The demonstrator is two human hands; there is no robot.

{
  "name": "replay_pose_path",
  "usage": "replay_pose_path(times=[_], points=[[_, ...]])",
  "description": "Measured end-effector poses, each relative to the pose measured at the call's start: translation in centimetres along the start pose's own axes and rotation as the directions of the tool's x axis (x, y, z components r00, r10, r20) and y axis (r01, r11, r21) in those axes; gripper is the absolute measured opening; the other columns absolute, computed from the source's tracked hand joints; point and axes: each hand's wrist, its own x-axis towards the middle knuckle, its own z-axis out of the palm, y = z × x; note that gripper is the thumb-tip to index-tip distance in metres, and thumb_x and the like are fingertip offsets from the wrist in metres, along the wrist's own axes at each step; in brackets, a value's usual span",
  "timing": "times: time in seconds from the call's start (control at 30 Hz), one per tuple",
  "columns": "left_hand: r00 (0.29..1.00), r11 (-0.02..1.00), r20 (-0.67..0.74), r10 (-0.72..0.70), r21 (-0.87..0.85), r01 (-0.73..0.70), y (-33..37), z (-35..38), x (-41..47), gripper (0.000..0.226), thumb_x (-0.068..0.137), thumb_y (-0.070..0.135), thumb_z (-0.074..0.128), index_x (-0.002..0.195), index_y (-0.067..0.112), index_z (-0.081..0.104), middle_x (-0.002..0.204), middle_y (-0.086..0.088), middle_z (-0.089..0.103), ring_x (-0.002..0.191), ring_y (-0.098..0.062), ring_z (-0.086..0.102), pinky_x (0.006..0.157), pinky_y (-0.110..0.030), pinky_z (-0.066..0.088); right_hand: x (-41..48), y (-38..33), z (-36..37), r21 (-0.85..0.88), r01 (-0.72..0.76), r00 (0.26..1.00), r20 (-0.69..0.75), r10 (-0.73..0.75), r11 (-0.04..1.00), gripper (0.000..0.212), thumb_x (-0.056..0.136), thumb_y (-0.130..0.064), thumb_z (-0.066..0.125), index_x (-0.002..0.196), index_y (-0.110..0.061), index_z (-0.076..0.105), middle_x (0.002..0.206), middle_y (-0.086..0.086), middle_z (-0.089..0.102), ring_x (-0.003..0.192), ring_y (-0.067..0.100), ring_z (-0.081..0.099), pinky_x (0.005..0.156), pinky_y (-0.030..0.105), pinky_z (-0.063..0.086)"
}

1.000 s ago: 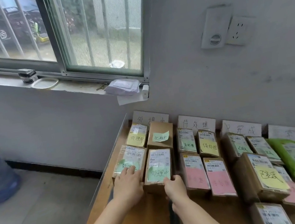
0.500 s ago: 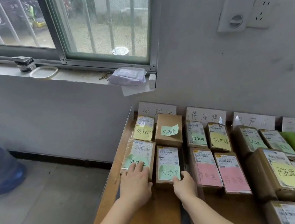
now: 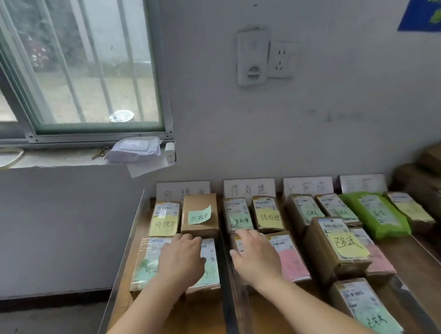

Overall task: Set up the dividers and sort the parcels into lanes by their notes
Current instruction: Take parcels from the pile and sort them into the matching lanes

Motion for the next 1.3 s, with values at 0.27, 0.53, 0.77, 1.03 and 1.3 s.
replay_pose_path(times=[0.27, 0.53, 0.77, 1.03, 1.3], points=[[0.983, 0.983, -0.073, 0.171, 0.079, -0.165, 11.8, -2.6, 0.8, 0.039, 0.095, 0.029, 0.056, 0.133, 0.023, 0.051, 0.135, 0.0, 0.053, 0.128, -0.02, 0.045, 0.103, -0.038, 0.043, -2.4, 10.0, -10.0, -0.295, -0.05, 0.999, 0.0, 0.053, 0.954, 0.048, 0.09, -0.03, 0.062, 0.135, -0.02, 0.049, 0.135, 0.004, 0.053, 0.127, 0.024, 0.046, 0.104, 0.038, 0.041], [0.964, 0.967, -0.084, 0.254, 0.018, -0.254, 26.7, -2.0, -0.7, 0.042, 0.096, 0.028, 0.051, 0.138, 0.022, 0.048, 0.133, -0.001, 0.054, 0.124, -0.021, 0.048, 0.099, -0.037, 0.046, -8.1, 22.5, -18.8, -0.39, -0.158, 0.987, -0.024, 0.161, 0.907, 0.045, 0.092, -0.033, 0.055, 0.135, -0.019, 0.049, 0.133, 0.008, 0.054, 0.126, 0.029, 0.046, 0.1, 0.042, 0.039], [0.941, 0.943, -0.073, 0.33, -0.018, -0.333, 40.3, 0.1, -2.0, 0.039, 0.095, 0.03, 0.051, 0.133, 0.02, 0.053, 0.132, -0.003, 0.056, 0.121, -0.022, 0.051, 0.098, -0.038, 0.047, -13.6, 33.5, -25.2, -0.391, -0.259, 0.964, -0.047, 0.262, 0.883, 0.049, 0.089, -0.039, 0.06, 0.132, -0.019, 0.051, 0.13, 0.007, 0.054, 0.126, 0.028, 0.044, 0.102, 0.041, 0.039], [0.882, 0.883, -0.046, 0.47, 0.037, -0.469, 52.5, 2.0, -0.3, 0.044, 0.095, 0.04, 0.053, 0.133, 0.018, 0.053, 0.129, -0.004, 0.055, 0.121, -0.023, 0.051, 0.097, -0.039, 0.048, -15.5, 44.2, -30.5, -0.322, -0.381, 0.924, -0.098, 0.37, 0.867, 0.04, 0.089, -0.037, 0.063, 0.126, -0.023, 0.054, 0.127, 0.004, 0.056, 0.121, 0.026, 0.048, 0.102, 0.04, 0.042], [0.857, 0.859, -0.068, 0.511, 0.011, -0.511, 63.2, 3.7, 5.5, 0.042, 0.096, 0.038, 0.053, 0.133, 0.019, 0.054, 0.132, -0.002, 0.056, 0.123, -0.022, 0.051, 0.099, -0.036, 0.048, -12.1, 53.9, -33.8, -0.319, -0.423, 0.905, -0.099, 0.414, 0.848, 0.028, 0.087, -0.031, 0.062, 0.114, -0.023, 0.057, 0.115, 0.002, 0.056, 0.111, 0.023, 0.05, 0.093, 0.036, 0.041]])
